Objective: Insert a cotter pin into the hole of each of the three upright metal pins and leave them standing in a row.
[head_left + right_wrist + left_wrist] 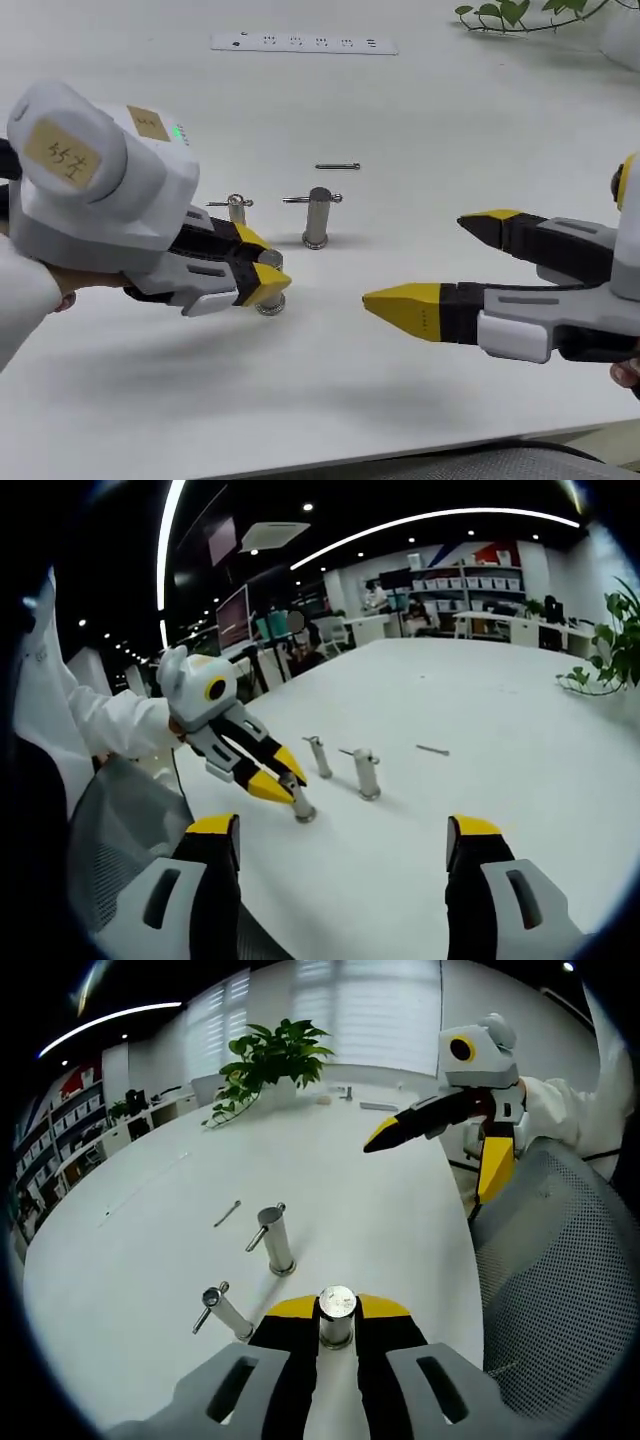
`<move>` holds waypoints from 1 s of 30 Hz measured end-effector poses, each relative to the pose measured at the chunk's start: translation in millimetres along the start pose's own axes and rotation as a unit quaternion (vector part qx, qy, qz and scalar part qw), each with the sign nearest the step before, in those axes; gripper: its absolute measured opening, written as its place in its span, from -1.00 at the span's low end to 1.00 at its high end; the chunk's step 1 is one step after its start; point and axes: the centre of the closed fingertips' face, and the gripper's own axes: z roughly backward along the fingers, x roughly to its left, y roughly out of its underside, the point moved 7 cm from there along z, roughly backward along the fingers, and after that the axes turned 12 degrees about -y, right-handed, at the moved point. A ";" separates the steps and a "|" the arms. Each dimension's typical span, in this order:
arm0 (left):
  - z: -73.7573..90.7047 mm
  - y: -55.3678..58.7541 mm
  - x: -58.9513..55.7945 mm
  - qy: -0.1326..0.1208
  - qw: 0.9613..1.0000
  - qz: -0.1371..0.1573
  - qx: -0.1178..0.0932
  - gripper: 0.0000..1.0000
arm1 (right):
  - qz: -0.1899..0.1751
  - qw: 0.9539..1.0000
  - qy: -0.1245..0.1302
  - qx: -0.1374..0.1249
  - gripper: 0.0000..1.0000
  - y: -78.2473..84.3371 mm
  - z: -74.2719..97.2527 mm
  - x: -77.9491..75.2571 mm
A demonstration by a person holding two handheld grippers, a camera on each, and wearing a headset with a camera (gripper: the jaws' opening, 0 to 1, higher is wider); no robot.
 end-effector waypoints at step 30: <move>57.8 7.8 -20.8 0.043 0.998 0.030 -0.029 0.97 | 0.017 1.000 0.005 0.010 0.59 -4.7 5.5 -6.0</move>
